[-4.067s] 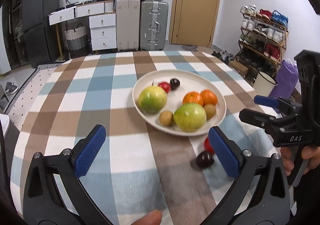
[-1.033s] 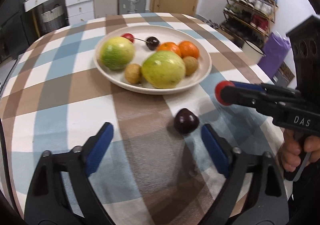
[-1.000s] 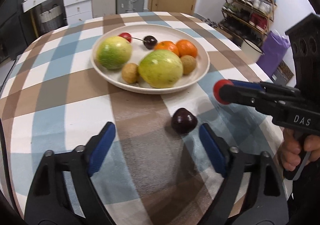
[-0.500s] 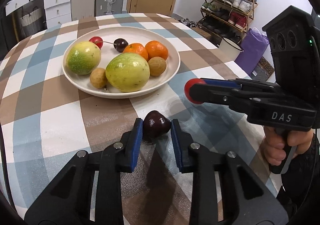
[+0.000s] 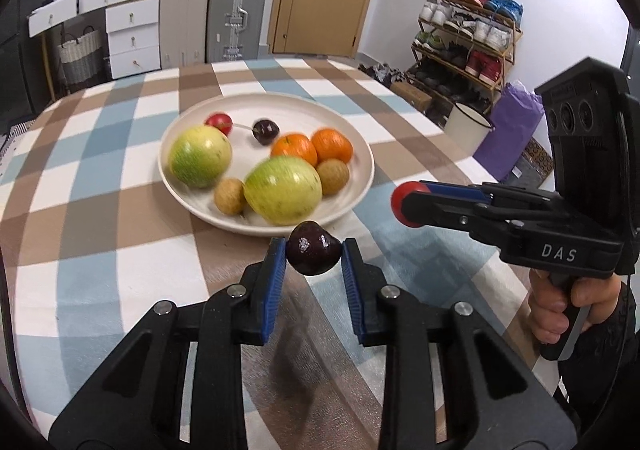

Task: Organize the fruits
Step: 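Carry the tomato over the plate with the right tool while the left tool carries the cherry there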

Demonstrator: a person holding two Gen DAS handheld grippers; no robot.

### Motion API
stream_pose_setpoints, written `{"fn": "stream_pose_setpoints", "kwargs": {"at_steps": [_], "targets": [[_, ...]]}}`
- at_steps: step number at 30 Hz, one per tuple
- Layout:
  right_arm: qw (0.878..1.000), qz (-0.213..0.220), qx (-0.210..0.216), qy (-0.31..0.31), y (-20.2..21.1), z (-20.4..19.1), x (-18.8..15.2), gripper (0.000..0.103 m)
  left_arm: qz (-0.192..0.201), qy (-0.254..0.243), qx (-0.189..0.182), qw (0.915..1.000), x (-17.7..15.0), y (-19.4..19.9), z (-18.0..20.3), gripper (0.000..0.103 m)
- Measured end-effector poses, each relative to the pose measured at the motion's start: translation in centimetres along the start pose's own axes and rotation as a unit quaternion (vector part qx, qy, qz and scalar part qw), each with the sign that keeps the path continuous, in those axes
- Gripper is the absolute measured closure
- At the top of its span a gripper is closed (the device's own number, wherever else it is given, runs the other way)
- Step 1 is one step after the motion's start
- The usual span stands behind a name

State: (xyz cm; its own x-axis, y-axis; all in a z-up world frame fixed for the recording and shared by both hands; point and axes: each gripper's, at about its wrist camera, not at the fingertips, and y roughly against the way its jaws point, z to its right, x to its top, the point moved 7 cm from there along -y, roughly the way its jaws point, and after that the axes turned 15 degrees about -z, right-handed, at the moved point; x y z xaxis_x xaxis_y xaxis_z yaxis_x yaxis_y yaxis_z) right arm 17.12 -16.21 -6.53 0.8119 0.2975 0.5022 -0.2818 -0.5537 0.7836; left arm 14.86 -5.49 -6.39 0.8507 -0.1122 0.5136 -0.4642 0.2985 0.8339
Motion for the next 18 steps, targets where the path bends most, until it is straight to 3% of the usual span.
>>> {"fn": "stream_pose_setpoints", "kwargs": {"at_steps": [18], "targets": [[0.999, 0.042, -0.009, 0.026, 2.5, -1.1, 4.3, 0.072, 0.066, 0.019, 0.030, 0.9972, 4.6, 4.3, -1.6, 0.077]]}}
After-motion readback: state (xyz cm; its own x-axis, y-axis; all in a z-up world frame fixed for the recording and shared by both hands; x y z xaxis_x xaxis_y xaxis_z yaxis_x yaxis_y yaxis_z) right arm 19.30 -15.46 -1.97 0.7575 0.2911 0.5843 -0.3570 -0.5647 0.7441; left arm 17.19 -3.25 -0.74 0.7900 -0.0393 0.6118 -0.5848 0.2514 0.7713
